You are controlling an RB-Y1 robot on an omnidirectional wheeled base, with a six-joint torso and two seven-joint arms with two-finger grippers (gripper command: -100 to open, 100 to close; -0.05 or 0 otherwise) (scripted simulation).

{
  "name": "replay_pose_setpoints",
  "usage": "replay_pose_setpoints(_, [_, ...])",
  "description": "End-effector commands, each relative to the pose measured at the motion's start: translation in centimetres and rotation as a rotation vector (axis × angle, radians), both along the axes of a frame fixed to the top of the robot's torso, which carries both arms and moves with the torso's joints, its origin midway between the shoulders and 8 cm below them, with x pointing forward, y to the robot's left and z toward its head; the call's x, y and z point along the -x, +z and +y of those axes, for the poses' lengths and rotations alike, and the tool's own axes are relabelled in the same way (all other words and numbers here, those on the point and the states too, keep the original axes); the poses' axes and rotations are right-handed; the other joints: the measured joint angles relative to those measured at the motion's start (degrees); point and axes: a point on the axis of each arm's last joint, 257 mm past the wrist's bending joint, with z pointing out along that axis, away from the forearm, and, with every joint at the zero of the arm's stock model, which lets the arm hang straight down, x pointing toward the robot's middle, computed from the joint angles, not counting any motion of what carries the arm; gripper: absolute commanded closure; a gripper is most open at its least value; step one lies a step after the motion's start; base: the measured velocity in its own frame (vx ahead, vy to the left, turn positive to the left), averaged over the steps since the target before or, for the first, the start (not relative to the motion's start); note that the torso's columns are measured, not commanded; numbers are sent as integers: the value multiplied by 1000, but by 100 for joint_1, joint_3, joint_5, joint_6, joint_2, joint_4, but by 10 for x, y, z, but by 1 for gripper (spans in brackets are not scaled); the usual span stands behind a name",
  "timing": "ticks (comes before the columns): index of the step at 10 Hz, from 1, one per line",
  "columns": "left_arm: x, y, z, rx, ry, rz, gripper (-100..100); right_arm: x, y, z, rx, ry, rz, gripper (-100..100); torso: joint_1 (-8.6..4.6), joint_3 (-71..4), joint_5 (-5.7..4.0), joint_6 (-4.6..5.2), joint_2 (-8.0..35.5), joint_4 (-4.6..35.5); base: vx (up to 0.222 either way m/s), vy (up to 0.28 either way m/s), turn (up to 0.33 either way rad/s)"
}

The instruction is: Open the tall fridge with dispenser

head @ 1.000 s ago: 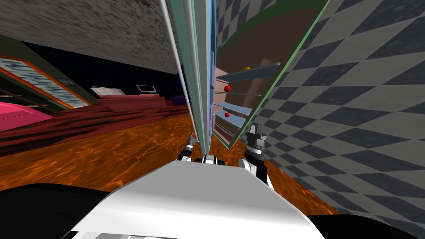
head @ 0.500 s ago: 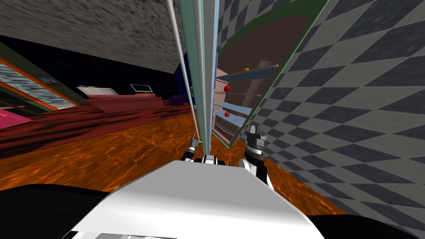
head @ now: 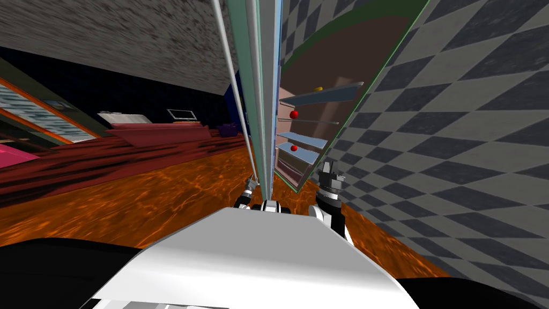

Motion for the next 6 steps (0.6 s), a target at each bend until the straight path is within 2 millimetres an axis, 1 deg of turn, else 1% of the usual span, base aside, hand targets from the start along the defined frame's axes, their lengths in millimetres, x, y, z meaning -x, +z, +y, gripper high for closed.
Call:
replay_pose_setpoints(1, [0, 5, -6, -10, -34, -10, 100, 0, 0, 0, 0, 0, 0, 0, 4, -10, 4, 0, -14, 2, 11, 286, -132])
replay_pose_setpoints(4, [2, 7, -12, -9, -67, -13, 100, 0, 0, 0, 0, 0, 0, 0, -63, -2, -2, -2, -1, -3, 37, 240, -81])
replay_pose_setpoints(6, [3, 9, -17, -9, -89, -14, 100, 0, 0, 0, 0, 0, 0, 0, -63, 4, -3, 0, 9, 2, 15, 210, -101])
